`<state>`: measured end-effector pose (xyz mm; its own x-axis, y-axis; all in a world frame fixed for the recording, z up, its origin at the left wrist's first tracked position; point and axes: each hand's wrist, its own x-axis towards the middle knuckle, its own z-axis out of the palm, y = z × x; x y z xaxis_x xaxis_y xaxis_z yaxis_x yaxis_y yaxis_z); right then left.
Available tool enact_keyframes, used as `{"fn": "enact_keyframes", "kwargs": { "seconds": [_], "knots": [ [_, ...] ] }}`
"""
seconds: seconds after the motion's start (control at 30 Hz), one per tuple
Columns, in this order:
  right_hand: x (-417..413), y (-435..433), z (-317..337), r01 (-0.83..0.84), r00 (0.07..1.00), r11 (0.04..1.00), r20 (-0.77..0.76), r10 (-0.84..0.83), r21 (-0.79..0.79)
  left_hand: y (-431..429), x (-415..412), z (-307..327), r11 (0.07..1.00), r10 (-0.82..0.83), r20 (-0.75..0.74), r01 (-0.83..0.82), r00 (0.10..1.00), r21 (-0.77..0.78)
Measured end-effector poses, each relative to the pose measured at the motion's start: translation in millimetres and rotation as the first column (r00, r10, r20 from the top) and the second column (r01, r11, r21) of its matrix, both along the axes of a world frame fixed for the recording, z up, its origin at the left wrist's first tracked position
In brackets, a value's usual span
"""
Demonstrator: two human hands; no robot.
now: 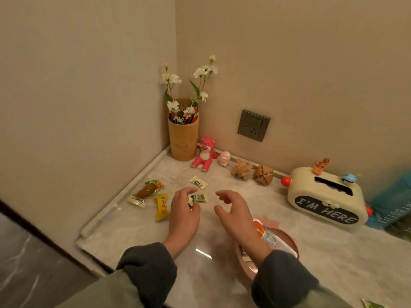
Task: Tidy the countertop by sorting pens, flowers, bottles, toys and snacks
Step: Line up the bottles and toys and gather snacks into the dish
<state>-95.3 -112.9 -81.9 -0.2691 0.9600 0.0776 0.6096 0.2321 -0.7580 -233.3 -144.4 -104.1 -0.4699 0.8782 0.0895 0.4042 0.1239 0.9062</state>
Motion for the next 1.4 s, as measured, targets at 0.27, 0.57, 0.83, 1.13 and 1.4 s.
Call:
{"fn": "enact_keyframes", "kwargs": {
  "seconds": [0.27,0.57,0.83,1.13,1.4],
  "knots": [
    [-69.0,12.8,-21.4,-0.205,0.962,0.978,0.174,0.210,-0.050,-6.0,-74.3,-17.3,0.970,0.187,-0.243,-0.218,0.952,-0.105],
    [-87.9,9.3,-54.5,-0.295,0.900,0.942,0.378,0.219,0.158,-9.0,-93.2,-39.9,0.980,-0.039,-0.356,-0.033,0.934,-0.196],
    [-89.5,1.8,-55.4,-0.318,0.848,0.906,0.511,0.139,0.281,-10.2,-99.2,-46.5,0.994,-0.051,-0.214,0.030,0.975,-0.101],
    [-73.8,-15.6,-56.7,-0.378,0.809,0.911,0.538,0.237,0.166,-5.9,-71.0,-43.8,0.992,-0.109,0.194,0.120,0.975,-0.048],
    [-56.9,-10.9,-39.6,-0.323,0.817,0.939,0.465,0.340,-0.119,-13.2,-58.0,-40.9,0.991,-0.074,0.200,0.095,0.977,-0.094]
  ]
}}
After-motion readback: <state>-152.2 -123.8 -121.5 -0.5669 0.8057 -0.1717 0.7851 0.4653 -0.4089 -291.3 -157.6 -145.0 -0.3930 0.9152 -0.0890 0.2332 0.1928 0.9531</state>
